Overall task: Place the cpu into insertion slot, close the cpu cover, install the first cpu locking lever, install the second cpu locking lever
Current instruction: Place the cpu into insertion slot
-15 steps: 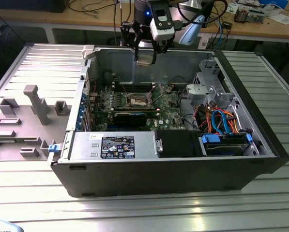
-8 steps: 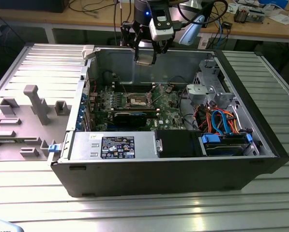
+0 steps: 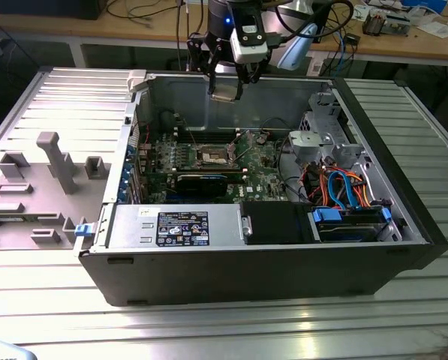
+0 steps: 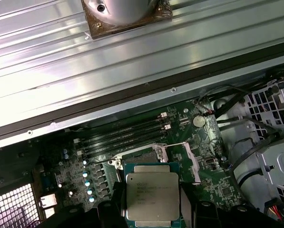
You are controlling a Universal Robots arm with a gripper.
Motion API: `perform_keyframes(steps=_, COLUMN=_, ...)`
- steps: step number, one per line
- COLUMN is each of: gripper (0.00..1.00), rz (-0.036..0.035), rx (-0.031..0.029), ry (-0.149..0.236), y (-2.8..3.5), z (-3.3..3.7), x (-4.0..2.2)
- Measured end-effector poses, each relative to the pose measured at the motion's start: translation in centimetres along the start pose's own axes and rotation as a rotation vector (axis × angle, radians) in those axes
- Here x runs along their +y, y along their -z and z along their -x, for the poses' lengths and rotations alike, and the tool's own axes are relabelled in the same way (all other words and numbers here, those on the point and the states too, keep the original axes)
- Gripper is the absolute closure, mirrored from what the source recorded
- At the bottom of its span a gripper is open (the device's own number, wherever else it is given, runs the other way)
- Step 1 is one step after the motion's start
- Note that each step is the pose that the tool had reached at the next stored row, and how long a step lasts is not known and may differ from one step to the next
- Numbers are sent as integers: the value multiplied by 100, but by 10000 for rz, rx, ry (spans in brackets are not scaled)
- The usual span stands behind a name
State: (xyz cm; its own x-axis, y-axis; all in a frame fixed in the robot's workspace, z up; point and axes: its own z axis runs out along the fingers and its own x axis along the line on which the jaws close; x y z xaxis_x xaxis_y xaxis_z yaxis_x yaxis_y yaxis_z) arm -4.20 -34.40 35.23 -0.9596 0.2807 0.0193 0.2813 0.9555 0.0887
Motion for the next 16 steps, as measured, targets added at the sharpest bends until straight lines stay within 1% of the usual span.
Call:
perform_keyframes(steps=10, gripper=46, rz=4, rx=-18, ry=-207, y=0, z=-3, x=-1)
perform_keyframes(steps=12, gripper=46, rz=9, rx=-39, ry=-442, y=-1, z=-3, x=-1)
perform_keyframes(steps=14, gripper=46, rz=15, rx=-68, ry=-770, y=-1, z=-5, x=-1)
perform_keyframes(steps=16, gripper=46, rz=16, rx=-73, ry=-823, y=-1, z=-5, x=-2)
